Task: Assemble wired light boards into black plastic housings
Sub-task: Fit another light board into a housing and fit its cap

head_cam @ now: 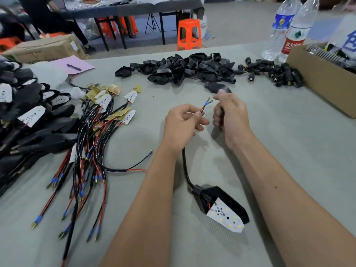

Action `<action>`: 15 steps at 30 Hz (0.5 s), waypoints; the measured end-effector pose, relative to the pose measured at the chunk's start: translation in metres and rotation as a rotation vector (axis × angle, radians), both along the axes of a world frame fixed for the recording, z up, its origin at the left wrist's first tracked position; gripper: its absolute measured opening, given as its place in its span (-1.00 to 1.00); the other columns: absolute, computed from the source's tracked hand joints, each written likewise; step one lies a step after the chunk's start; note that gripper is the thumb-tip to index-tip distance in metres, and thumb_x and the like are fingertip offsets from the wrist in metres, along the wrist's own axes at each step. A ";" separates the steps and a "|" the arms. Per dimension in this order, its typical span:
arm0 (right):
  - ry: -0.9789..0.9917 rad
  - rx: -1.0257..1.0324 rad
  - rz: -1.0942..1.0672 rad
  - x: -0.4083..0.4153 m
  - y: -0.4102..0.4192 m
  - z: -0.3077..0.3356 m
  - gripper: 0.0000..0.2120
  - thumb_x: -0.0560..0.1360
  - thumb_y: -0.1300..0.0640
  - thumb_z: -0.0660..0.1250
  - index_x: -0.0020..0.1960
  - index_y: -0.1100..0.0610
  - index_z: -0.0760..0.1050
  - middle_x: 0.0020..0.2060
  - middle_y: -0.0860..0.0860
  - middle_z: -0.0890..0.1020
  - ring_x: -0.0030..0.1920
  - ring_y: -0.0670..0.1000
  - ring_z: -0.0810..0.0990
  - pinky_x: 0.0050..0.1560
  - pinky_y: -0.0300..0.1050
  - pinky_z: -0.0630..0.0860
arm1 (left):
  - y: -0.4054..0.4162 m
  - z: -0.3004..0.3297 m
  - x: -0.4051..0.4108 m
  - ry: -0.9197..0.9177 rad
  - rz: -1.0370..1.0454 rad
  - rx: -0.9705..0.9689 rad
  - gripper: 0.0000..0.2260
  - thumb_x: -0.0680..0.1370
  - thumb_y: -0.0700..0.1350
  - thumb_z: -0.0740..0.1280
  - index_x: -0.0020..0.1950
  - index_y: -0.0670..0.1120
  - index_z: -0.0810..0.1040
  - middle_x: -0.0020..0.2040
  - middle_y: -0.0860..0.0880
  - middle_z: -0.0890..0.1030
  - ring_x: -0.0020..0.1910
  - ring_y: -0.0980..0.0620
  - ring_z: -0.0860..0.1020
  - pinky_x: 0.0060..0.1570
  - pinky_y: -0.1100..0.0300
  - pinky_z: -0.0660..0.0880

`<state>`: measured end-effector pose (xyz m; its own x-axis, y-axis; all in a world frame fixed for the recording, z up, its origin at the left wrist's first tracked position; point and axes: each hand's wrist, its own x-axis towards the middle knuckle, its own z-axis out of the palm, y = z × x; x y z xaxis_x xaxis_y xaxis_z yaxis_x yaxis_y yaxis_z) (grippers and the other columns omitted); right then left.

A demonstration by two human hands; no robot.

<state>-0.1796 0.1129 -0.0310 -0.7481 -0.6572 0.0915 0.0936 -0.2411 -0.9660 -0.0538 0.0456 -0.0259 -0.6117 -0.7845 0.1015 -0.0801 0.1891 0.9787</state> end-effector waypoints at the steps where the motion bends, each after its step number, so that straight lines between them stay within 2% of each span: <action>1: 0.059 0.034 0.014 0.000 0.000 0.000 -0.80 0.56 -0.01 0.39 -0.02 0.14 0.57 -0.45 -0.06 0.43 -0.46 -0.06 0.34 -0.43 -0.21 0.33 | 0.001 0.000 -0.001 0.001 -0.017 0.008 -0.87 0.66 -0.20 0.30 0.01 -0.17 0.63 -0.19 -0.04 0.75 -0.26 0.04 0.63 -0.32 0.28 0.46; 4: 0.200 0.093 0.013 0.002 0.002 -0.002 -0.87 0.57 0.10 0.42 -0.06 0.16 0.67 -0.43 -0.06 0.54 -0.46 -0.12 0.39 -0.41 -0.27 0.36 | 0.001 0.000 -0.002 0.016 -0.025 0.035 -0.87 0.65 -0.23 0.29 -0.01 -0.19 0.63 -0.20 -0.07 0.74 -0.27 0.02 0.62 -0.31 0.22 0.48; 10: 0.219 0.097 0.066 0.003 0.001 -0.004 -0.87 0.59 0.22 0.37 -0.06 0.16 0.69 -0.36 0.02 0.64 -0.49 -0.17 0.40 -0.43 -0.29 0.33 | -0.002 -0.004 -0.005 0.042 0.061 0.035 -0.90 0.65 -0.22 0.32 -0.03 -0.18 0.61 -0.20 -0.08 0.72 -0.38 0.06 0.59 -0.38 0.23 0.47; 15: 0.206 0.094 0.028 0.003 0.000 -0.006 -0.84 0.58 0.24 0.36 -0.03 0.09 0.71 -0.32 0.01 0.69 -0.49 -0.18 0.41 -0.42 -0.30 0.35 | -0.002 -0.007 -0.012 0.038 0.137 0.068 -0.89 0.69 -0.22 0.23 0.04 -0.21 0.54 -0.21 -0.06 0.70 -0.44 0.08 0.48 -0.36 0.22 0.39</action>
<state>-0.1765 0.1130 -0.0374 -0.7013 -0.6903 0.1780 -0.1029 -0.1491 -0.9835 -0.0658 0.0437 -0.0324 -0.4956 -0.8660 0.0663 -0.0633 0.1122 0.9917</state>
